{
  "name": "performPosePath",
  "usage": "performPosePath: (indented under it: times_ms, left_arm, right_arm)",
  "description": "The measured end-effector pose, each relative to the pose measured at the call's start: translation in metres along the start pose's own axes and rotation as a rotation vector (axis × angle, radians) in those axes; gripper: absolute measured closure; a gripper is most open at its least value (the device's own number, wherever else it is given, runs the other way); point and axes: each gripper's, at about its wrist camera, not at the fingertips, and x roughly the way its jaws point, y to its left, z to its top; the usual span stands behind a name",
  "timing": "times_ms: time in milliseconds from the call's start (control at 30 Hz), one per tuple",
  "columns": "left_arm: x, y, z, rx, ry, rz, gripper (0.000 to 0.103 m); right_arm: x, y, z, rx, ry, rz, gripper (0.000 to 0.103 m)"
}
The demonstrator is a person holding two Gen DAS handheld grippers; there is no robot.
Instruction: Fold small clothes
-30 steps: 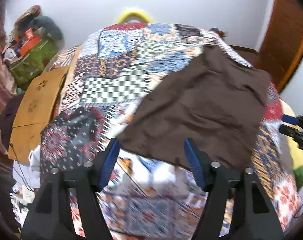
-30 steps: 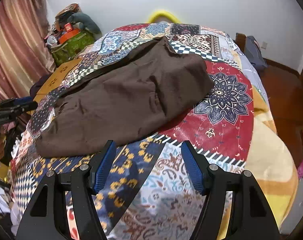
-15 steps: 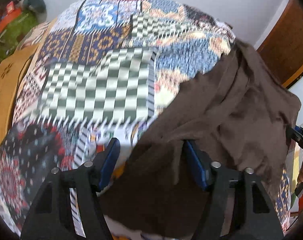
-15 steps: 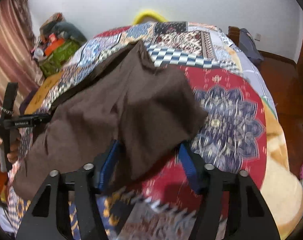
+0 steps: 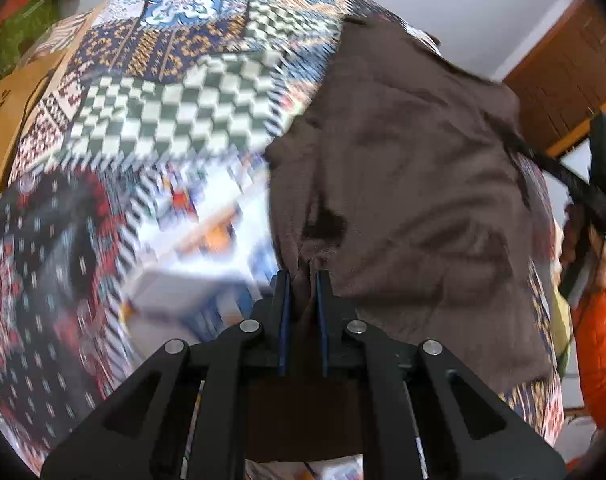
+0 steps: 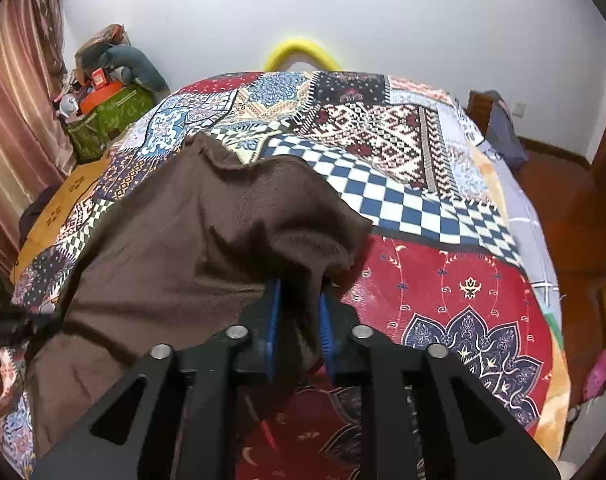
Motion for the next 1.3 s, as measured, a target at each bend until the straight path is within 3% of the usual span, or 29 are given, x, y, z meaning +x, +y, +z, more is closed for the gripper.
performPosePath:
  times_ms: [167,400,500,633,767,867,1000,1067,1133,1300]
  left_arm:
    - [-0.018,-0.024,-0.033,0.000,0.016,-0.018,0.092]
    - [-0.039,-0.048,-0.063,-0.014,0.019,-0.044,0.092]
    - [-0.048,-0.062,-0.072,0.042,-0.007,0.024,0.092]
    - [-0.052,-0.076,-0.085,0.157,-0.080,0.250,0.088]
    - [-0.043,-0.065,-0.098,0.197,-0.066,0.408,0.088]
    - [-0.047,-0.046,-0.103,0.133,-0.043,0.398,0.088]
    - [-0.075,-0.039,-0.106,0.077,-0.095,0.368,0.086]
    - [-0.090,-0.047,-0.108,0.078,-0.131,0.350,0.074]
    - [-0.107,-0.062,-0.114,0.103,-0.185,0.338,0.049]
    - [-0.120,-0.099,-0.130,0.190,-0.226,0.310,0.025]
  right_arm:
    - [-0.030,0.018,-0.015,-0.067,0.009,0.012,0.053]
    - [-0.070,0.036,-0.060,-0.115,0.097,0.074,0.052]
    - [-0.078,0.043,-0.077,-0.123,0.130,0.103,0.052]
    - [-0.078,0.055,-0.094,-0.140,0.174,0.130,0.052]
    - [-0.078,0.062,-0.114,-0.167,0.216,0.115,0.052]
    - [-0.088,0.061,-0.123,-0.181,0.209,0.096,0.052]
    - [-0.106,0.056,-0.118,-0.161,0.181,0.098,0.052]
    - [-0.114,0.056,-0.116,-0.157,0.159,0.097,0.052]
    - [-0.124,0.057,-0.114,-0.156,0.134,0.102,0.052]
    - [-0.144,0.071,-0.121,-0.167,0.084,0.127,0.040]
